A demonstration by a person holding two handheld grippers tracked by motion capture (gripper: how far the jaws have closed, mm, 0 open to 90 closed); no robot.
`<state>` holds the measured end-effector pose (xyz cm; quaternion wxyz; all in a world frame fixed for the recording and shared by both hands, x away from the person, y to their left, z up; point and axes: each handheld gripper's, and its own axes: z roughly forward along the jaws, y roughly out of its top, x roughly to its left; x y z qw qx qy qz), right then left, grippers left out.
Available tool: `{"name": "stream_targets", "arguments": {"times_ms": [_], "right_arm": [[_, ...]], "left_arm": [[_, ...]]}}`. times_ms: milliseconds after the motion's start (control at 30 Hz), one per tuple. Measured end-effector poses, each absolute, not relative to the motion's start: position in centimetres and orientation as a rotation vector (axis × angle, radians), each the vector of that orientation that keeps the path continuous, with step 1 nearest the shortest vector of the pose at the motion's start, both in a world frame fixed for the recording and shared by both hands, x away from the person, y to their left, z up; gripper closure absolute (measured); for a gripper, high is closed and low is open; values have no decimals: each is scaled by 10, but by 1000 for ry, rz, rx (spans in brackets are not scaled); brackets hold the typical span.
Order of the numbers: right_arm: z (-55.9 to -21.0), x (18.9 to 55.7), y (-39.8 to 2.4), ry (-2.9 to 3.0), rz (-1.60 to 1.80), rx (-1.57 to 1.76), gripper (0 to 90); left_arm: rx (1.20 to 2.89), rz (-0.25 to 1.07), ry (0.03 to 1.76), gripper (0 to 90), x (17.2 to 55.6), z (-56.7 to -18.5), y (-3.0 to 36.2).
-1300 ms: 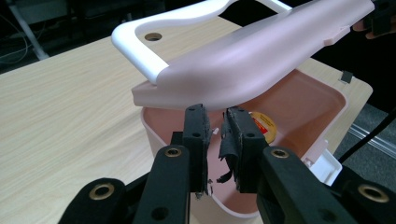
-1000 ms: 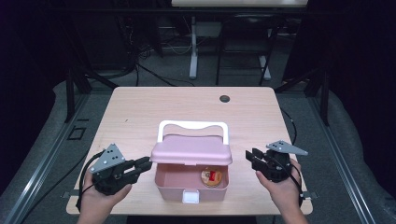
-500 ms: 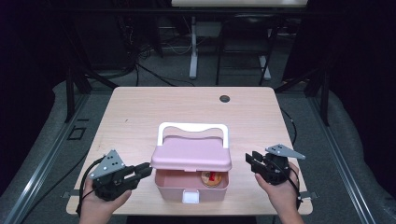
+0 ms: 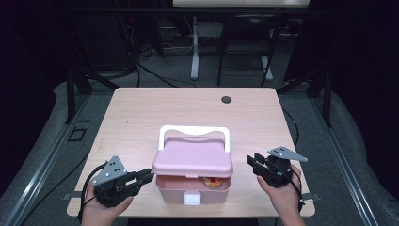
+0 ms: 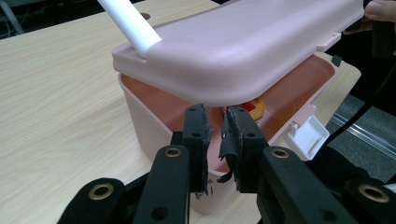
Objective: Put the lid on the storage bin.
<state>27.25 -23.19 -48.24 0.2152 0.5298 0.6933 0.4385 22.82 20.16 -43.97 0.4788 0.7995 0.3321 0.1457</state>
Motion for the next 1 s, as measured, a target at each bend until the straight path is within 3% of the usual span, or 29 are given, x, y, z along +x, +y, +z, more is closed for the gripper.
{"name": "stream_targets", "arguments": {"times_ms": [1000], "right_arm": [[-494, 271, -234, 1930, 1207, 1504, 658]], "left_arm": [[1964, 315, 816, 785, 222, -458, 205]]}}
